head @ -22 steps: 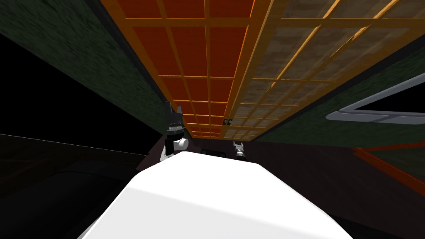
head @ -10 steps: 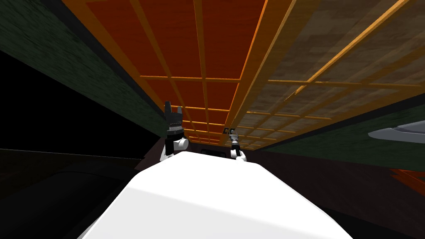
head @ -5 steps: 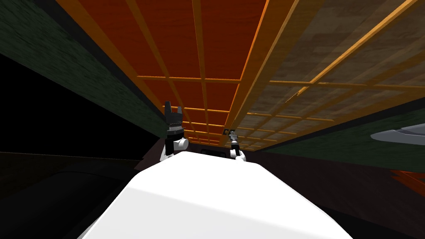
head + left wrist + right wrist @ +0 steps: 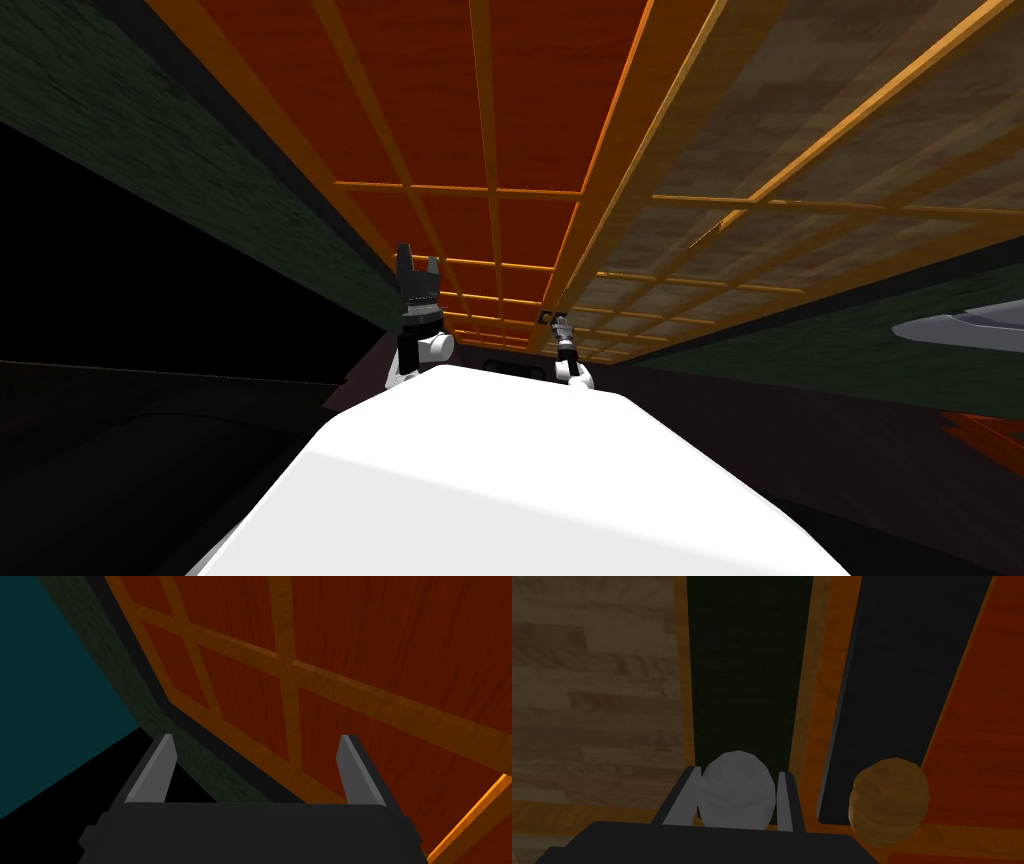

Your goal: Pull the door open

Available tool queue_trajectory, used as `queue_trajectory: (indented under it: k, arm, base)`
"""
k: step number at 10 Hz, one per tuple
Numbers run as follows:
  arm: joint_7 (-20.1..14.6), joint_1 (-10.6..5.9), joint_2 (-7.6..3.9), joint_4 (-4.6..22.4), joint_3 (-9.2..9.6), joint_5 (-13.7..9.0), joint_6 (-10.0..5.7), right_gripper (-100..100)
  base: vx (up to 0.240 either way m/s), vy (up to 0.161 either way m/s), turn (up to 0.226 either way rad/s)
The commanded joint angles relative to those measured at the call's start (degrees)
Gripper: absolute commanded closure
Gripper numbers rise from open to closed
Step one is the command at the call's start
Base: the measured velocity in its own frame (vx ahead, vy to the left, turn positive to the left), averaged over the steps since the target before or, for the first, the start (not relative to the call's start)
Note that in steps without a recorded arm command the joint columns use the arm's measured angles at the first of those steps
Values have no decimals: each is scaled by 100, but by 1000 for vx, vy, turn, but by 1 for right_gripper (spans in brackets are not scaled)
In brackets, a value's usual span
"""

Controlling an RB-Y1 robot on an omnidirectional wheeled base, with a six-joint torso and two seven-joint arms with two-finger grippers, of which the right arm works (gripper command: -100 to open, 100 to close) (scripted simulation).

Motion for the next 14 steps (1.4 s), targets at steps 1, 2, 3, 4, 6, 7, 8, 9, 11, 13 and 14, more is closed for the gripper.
queue_trajectory:
  k: [1, 2, 3, 4, 6, 7, 8, 9, 11, 13, 14]
  arm:
    - [-55, 205, 15, -105, 2, 6, 108, 100]
    - [-55, 205, 15, -105, 2, 6, 108, 100]
    - [-55, 205, 15, -106, 2, 6, 108, 100]
    - [-55, 205, 15, -105, 2, 6, 108, 100]
    - [-150, 374, -60, -31, -24, -34, 128, 100]
    - [-150, 374, -60, -31, -24, -34, 128, 100]
    - [-150, 374, -60, -31, -24, -34, 128, 100]
    - [-198, 458, -98, 7, -37, -54, 138, 100]
    - [-343, 620, -178, 78, -54, -111, 156, 100]
    - [-358, 485, -420, 343, -36, -98, -52, -100]
    - [-421, 475, -506, 345, 4, -82, -96, -100]
  base:
    - [-140, 30, -23]
    - [-95, 25, -35]
    - [-42, 5, -19]
    - [-16, -5, 0]
    - [-60, -4, -1]
    - [-142, 28, -8]
    - [-77, 38, -39]
    - [-81, 25, -21]
    - [-175, 33, -19]
    - [-216, 49, 67]
    - [-182, 41, 103]
